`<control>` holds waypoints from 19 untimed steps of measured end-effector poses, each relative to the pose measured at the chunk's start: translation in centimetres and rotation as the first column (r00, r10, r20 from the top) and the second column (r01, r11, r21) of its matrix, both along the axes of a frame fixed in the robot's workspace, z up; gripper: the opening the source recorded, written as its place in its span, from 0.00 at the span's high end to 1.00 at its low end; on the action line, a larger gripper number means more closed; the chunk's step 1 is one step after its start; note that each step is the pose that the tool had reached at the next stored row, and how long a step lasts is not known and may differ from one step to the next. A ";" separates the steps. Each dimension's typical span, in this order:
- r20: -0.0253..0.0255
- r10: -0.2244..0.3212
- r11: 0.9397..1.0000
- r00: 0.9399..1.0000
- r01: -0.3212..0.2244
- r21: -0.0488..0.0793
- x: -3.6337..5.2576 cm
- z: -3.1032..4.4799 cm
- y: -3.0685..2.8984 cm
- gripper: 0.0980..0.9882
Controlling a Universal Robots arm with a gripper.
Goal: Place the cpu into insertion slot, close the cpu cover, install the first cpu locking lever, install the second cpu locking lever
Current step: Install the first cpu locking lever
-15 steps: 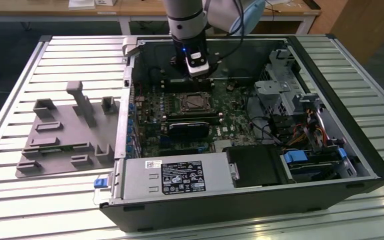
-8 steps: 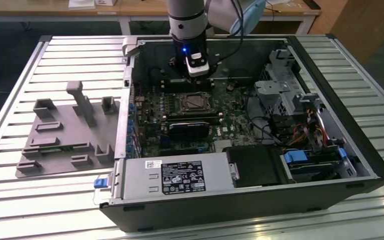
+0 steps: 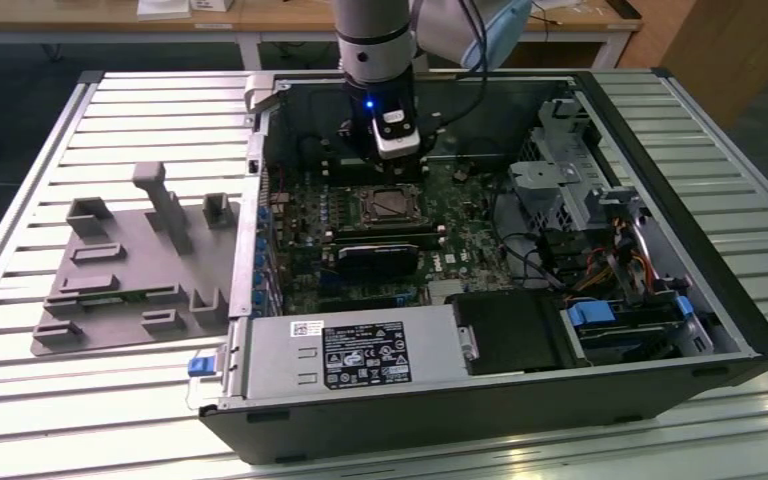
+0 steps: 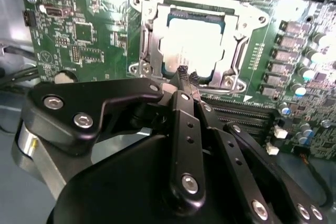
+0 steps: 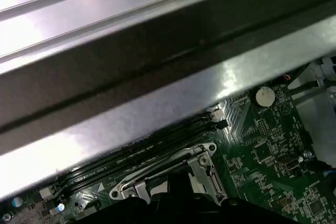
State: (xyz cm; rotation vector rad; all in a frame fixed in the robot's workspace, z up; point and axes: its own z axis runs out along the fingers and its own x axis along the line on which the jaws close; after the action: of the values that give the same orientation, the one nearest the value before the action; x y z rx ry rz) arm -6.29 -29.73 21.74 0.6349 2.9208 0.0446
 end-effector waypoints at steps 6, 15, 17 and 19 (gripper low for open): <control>0.000 0.000 1.000 1.000 0.000 -0.013 0.00 -0.03 -0.55 1.00; 0.000 0.005 0.999 1.000 -0.005 -0.033 0.00 -0.18 -1.52 1.00; 0.000 0.008 0.999 1.000 -0.008 -0.038 0.00 -0.22 -1.63 1.00; -0.001 0.013 0.999 1.000 -0.013 -0.042 -0.01 -0.28 -1.71 1.00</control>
State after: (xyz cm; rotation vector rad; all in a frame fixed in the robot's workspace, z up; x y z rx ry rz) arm -6.30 -31.44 21.46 0.6090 2.9183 -0.0148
